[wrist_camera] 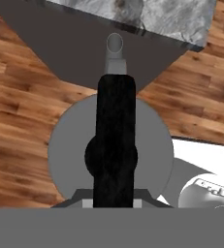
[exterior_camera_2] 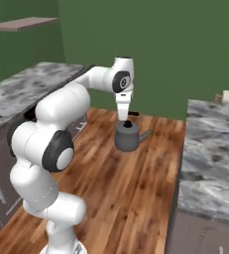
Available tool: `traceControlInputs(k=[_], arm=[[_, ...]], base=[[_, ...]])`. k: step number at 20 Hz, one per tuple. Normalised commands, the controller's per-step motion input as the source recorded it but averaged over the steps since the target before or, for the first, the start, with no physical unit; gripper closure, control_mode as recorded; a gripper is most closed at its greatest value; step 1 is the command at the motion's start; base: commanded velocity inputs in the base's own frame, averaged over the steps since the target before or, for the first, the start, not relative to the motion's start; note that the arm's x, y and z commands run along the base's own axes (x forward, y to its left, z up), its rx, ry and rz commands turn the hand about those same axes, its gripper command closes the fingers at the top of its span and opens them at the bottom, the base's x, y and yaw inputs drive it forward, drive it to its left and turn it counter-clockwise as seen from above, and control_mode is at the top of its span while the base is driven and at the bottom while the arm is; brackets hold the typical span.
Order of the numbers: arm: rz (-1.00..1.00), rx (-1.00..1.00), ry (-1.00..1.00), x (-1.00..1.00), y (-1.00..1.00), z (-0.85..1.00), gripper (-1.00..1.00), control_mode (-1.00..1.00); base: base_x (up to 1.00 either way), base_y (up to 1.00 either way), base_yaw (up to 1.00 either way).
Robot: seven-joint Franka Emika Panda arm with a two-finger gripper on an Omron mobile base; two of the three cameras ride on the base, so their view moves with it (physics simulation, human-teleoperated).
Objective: The kettle is done boiling. Turn off the stove, then wait for 300 timesteps before moving the kettle to the dining table.
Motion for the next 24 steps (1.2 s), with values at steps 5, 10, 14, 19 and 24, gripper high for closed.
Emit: traceControlInputs(k=[5, 10, 14, 19, 24], arm=[[0.00, 0.00, 0.00, 0.00, 0.00, 0.00, 1.00, 1.00], [0.00, 0.00, 0.00, 0.00, 0.00, 0.00, 1.00, 1.00], [0.00, 0.00, 0.00, 0.00, 0.00, 0.00, 1.00, 1.00], [0.00, 0.00, 0.00, 0.00, 0.00, 0.00, 1.00, 1.00], [0.00, 0.00, 0.00, 0.00, 0.00, 0.00, 1.00, 1.00]], base=[[0.62, 0.49, -0.34], [0.59, 0.52, -0.37], [0.59, 0.50, -0.37], [0.56, 0.51, -0.37], [0.53, 0.50, -0.36]])
